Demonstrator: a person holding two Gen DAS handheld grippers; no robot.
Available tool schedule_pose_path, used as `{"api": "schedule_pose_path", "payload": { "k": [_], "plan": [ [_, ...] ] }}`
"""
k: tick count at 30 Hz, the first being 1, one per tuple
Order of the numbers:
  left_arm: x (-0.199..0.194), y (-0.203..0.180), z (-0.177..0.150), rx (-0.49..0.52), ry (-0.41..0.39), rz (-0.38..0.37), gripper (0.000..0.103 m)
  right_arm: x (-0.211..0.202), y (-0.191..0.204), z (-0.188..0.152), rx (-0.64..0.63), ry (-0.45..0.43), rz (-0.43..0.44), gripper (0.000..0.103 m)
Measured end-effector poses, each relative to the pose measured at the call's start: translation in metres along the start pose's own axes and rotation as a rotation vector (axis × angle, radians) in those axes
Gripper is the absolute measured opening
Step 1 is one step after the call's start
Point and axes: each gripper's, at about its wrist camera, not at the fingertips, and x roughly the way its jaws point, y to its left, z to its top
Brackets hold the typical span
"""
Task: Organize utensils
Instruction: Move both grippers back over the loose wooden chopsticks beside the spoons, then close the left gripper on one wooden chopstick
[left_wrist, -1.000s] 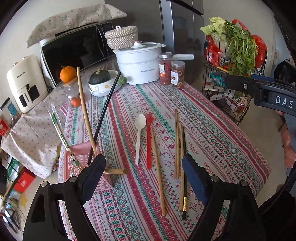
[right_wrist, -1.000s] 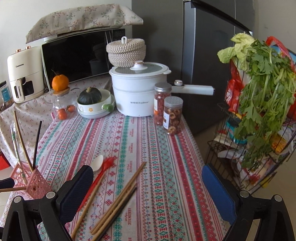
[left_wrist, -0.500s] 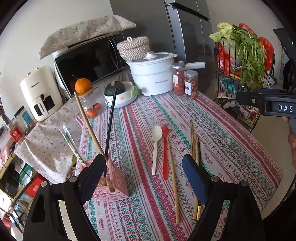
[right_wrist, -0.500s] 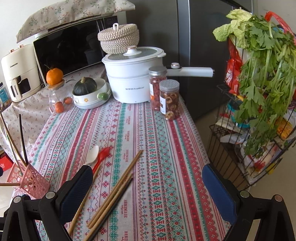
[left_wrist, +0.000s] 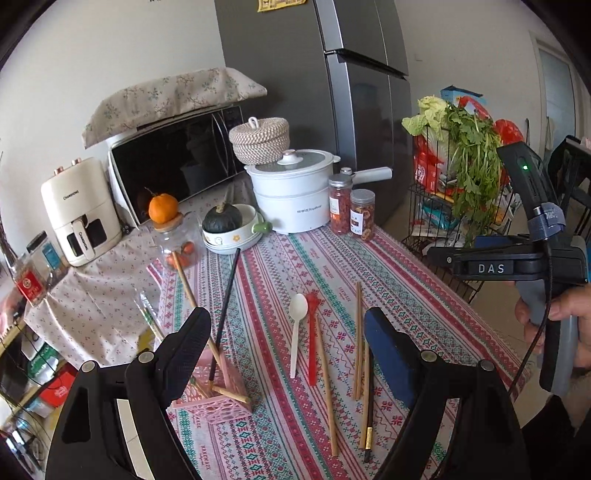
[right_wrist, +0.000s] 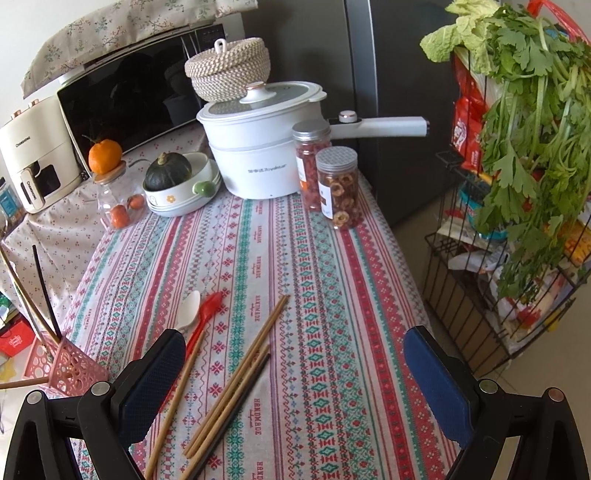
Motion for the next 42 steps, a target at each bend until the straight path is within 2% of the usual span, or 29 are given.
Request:
{"api": "schedule_pose_path", "payload": {
  "k": [4, 7, 8, 9, 10, 12, 15, 20, 25, 31, 37, 42],
  "plan": [
    [0.038, -0.027, 0.002, -0.015, 0.164, -0.137, 0.086, 0.016, -0.017, 0.001, 0.065, 0.085, 0.017, 0.098],
    [0.076, -0.042, 0.002, -0.053, 0.249, -0.172, 0.073, 0.029, -0.034, -0.002, 0.136, 0.153, 0.033, 0.098],
    [0.090, -0.045, 0.002, -0.068, 0.277, -0.177, 0.065, 0.032, -0.038, -0.003, 0.153, 0.171, 0.035, 0.098],
    [0.105, -0.047, 0.003, -0.084, 0.301, -0.177, 0.057, 0.035, -0.042, -0.003, 0.162, 0.187, 0.033, 0.098],
    [0.122, -0.048, 0.003, -0.101, 0.329, -0.177, 0.054, 0.039, -0.045, -0.004, 0.166, 0.201, 0.028, 0.098],
    [0.157, -0.047, 0.002, -0.135, 0.390, -0.168, 0.037, 0.043, -0.051, -0.005, 0.173, 0.221, 0.015, 0.098],
    [0.206, -0.037, -0.004, -0.182, 0.486, -0.130, 0.018, 0.051, -0.055, -0.006, 0.172, 0.251, 0.004, 0.098],
    [0.251, -0.020, -0.020, -0.254, 0.582, -0.099, 0.010, 0.058, -0.049, -0.007, 0.128, 0.287, 0.030, 0.098],
    [0.269, -0.019, -0.027, -0.230, 0.610, -0.059, 0.009, 0.063, -0.039, -0.008, 0.065, 0.293, 0.021, 0.098],
    [0.286, -0.015, -0.036, -0.235, 0.659, -0.044, 0.009, 0.070, -0.036, -0.008, 0.056, 0.310, 0.017, 0.098],
    [0.286, -0.012, -0.034, -0.229, 0.653, -0.049, 0.006, 0.078, -0.032, -0.009, 0.048, 0.322, 0.002, 0.098],
    [0.246, -0.010, -0.030, -0.192, 0.570, -0.087, 0.005, 0.092, -0.028, -0.009, 0.042, 0.351, -0.013, 0.098]
  ]
}}
